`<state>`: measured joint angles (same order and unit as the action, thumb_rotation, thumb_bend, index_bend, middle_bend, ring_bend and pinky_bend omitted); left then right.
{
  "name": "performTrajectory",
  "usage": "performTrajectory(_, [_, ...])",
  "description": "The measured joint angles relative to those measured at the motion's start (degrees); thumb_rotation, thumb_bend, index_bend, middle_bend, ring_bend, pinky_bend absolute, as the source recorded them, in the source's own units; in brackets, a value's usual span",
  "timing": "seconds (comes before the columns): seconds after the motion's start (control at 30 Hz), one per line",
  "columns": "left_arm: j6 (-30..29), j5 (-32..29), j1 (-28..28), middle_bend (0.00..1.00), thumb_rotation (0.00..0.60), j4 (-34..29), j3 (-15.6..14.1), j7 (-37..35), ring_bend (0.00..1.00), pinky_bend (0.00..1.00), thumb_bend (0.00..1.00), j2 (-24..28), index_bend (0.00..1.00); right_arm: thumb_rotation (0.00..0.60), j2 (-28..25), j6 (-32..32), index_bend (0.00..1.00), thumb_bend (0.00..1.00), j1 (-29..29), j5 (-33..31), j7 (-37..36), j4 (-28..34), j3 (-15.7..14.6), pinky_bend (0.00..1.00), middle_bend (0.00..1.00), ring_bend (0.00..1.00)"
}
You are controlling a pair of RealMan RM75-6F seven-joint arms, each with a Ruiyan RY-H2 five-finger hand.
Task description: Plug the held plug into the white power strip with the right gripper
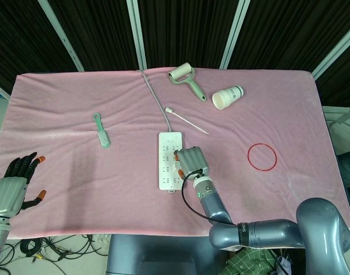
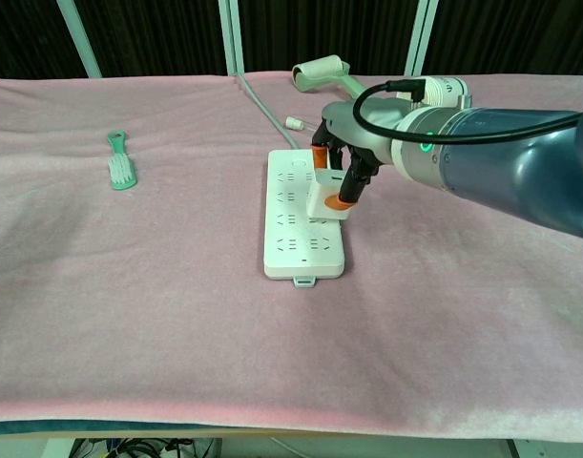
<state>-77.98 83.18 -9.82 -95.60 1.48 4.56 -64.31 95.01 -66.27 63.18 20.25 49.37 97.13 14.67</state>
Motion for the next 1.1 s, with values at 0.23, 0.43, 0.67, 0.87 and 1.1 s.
performTrajectory(0.23, [0.1, 0.0, 0.0, 0.0, 0.6, 0.0, 0.0, 0.0, 0.0, 0.0, 0.3, 0.0, 0.09, 0.6, 0.3, 0.1, 0.74, 0.34, 0.1, 0.2, -0.1, -0.1, 0.1, 0.45, 0.62, 0.61])
performTrajectory(0.43, [0.0, 0.0, 0.0, 0.0, 0.6, 0.0, 0.0, 0.0, 0.0, 0.0, 0.3, 0.0, 0.09, 0.6, 0.3, 0.1, 0.76, 0.34, 0.1, 0.0, 0.1, -0.3, -0.1, 0.45, 0.63, 0.62])
performTrajectory(0.67, [0.1, 0.0, 0.0, 0.0, 0.6, 0.0, 0.0, 0.1, 0.0, 0.0, 0.3, 0.0, 0.09, 0.6, 0.3, 0.5, 0.81, 0.34, 0.4, -0.1, 0.4, -0.4, -0.1, 0.46, 0.67, 0.65])
performTrajectory(0.87, [0.1, -0.1, 0.0, 0.0, 0.6, 0.0, 0.0, 0.0, 0.0, 0.0, 0.3, 0.0, 0.09, 0.6, 0.9, 0.9, 0.87, 0.34, 0.9, -0.4, 0.9, -1.3, -0.3, 0.48, 0.71, 0.68])
performTrajectory(1.1, [0.2, -0.2, -0.1, 0.0, 0.6, 0.0, 0.0, -0.1, 0.0, 0.0, 0.3, 0.0, 0.09, 0.6, 1.6, 1.2, 0.89, 0.36, 1.7, 0.0, 2.0, -2.3, -0.7, 0.5, 0.73, 0.7])
